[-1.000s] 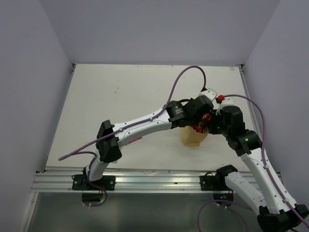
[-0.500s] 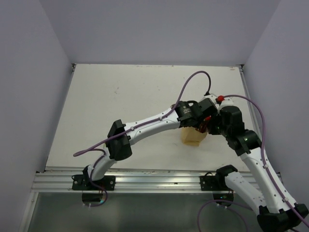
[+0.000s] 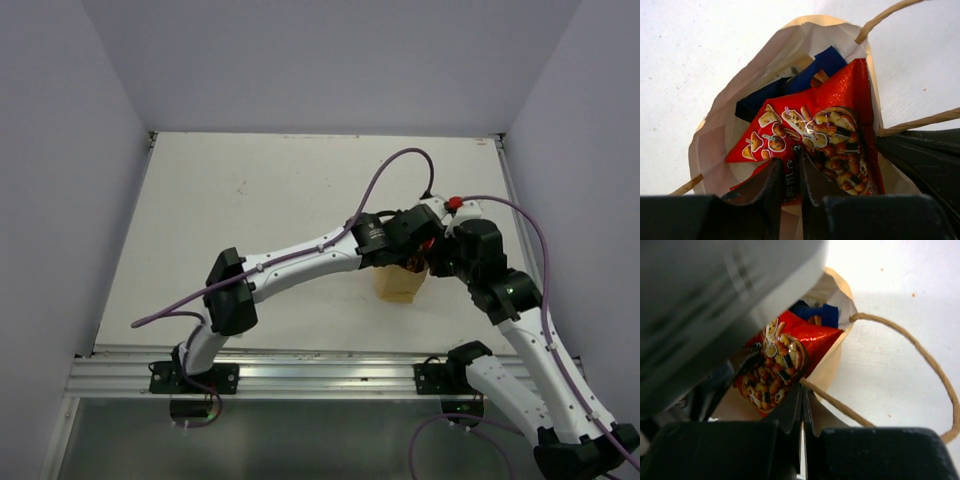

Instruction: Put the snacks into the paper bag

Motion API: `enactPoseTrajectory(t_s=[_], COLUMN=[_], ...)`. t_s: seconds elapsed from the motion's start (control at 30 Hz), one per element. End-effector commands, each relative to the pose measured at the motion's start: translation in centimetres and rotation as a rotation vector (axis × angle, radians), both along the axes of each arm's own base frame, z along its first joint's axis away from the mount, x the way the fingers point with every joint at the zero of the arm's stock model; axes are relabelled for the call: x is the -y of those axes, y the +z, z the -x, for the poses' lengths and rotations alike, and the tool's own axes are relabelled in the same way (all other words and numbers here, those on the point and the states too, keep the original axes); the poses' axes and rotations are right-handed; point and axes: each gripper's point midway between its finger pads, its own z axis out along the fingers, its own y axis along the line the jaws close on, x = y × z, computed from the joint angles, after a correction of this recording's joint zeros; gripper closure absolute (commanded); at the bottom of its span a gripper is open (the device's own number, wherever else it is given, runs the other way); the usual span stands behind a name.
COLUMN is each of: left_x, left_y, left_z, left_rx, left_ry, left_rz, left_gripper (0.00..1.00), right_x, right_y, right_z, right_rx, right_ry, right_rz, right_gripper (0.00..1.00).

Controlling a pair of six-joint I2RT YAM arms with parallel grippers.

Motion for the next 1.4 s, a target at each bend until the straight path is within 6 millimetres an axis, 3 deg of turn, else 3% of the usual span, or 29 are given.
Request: enactPoseTrajectory(t_s=[0.0, 0.07, 0.1, 0.13, 0.17, 0.2, 0.23, 0.3, 0.37, 0.4, 0.43, 0.5, 0.53, 0.63, 0.7, 0.83, 1.0, 1.2, 1.37], left_x=[0.4, -0.2, -2.6, -3.1, -4.2, -6.2, -7.0, -8.9, -10.4, -12.7, -13.9, -17.2, -19.4, -24.5, -26.5, -27.4, -27.6, -28.8, -29.2], left_y=[13.6, 15.8, 20.5, 20.3, 21.9, 25.4, 24.3, 25.4, 23.3, 23.0, 19.6, 15.2, 10.3, 1.3, -2.6, -5.7, -7.5, -11.9, -13.7], left_z=[0.9, 1.2, 2.0, 1.9, 2.1, 2.6, 2.6, 3.0, 2.6, 2.0, 1.6, 0.6, 0.0, -1.3, -1.0, 0.0, 0.5, 1.2, 0.8], left_rx=[0.181, 0.275, 0.336, 0.383, 0.42, 0.473, 0.482, 0.511, 0.507, 0.52, 0.475, 0.447, 0.371, 0.233, 0.182, 0.105, 0.087, 0.026, 0.015], left_ry=[-0.016, 0.007, 0.02, 0.028, 0.039, 0.052, 0.057, 0.078, 0.139, 0.243, 0.328, 0.506, 0.606, 0.767, 0.8, 0.837, 0.84, 0.862, 0.858], left_rz=[0.355, 0.485, 0.613, 0.682, 0.751, 0.864, 0.843, 0.879, 0.842, 0.834, 0.776, 0.672, 0.579, 0.423, 0.341, 0.307, 0.32, 0.29, 0.288], left_gripper=[0.72, 0.67, 0.65, 0.59, 0.53, 0.52, 0.52, 0.51, 0.49, 0.49, 0.45, 0.39, 0.36, 0.26, 0.0, 0.0, 0.0, 0.0, 0.0], right_x=[-0.9, -1.0, -0.9, -0.9, -1.0, -1.0, -1.0, -1.1, -1.1, -1.1, -1.1, -1.1, -1.1, -1.2, -1.3, -1.3, -1.4, -1.4, -1.4], right_y=[0.6, 0.5, 0.5, 0.5, 0.5, 0.5, 0.5, 0.5, 0.4, 0.4, 0.5, 0.5, 0.6, 0.5, 0.5, 0.5, 0.5, 0.5, 0.4], right_z=[-0.2, -0.2, -0.2, -0.2, -0.1, -0.2, -0.1, -0.2, -0.2, -0.2, -0.2, -0.1, -0.1, -0.1, -0.1, -0.1, -0.1, 0.0, 0.0], right_rx=[0.018, 0.017, 0.017, 0.017, 0.015, 0.016, 0.015, 0.013, 0.011, 0.011, 0.014, 0.015, 0.017, 0.011, 0.01, 0.013, 0.014, 0.016, 0.012], right_ry=[0.037, 0.04, 0.039, 0.039, 0.041, 0.043, 0.041, 0.044, 0.046, 0.047, 0.047, 0.046, 0.046, 0.054, 0.058, 0.058, 0.06, 0.061, 0.06], right_rz=[-0.028, -0.029, -0.029, -0.029, -0.029, -0.03, -0.03, -0.03, -0.03, -0.03, -0.031, -0.032, -0.032, -0.034, -0.037, -0.037, -0.04, -0.043, -0.042], right_gripper=[1.0, 1.0, 1.0, 1.0, 1.0, 1.0, 1.0, 1.0, 1.0, 1.0, 1.0, 1.0, 1.0, 1.0, 1.0, 1.0, 1.0, 1.0, 1.0])
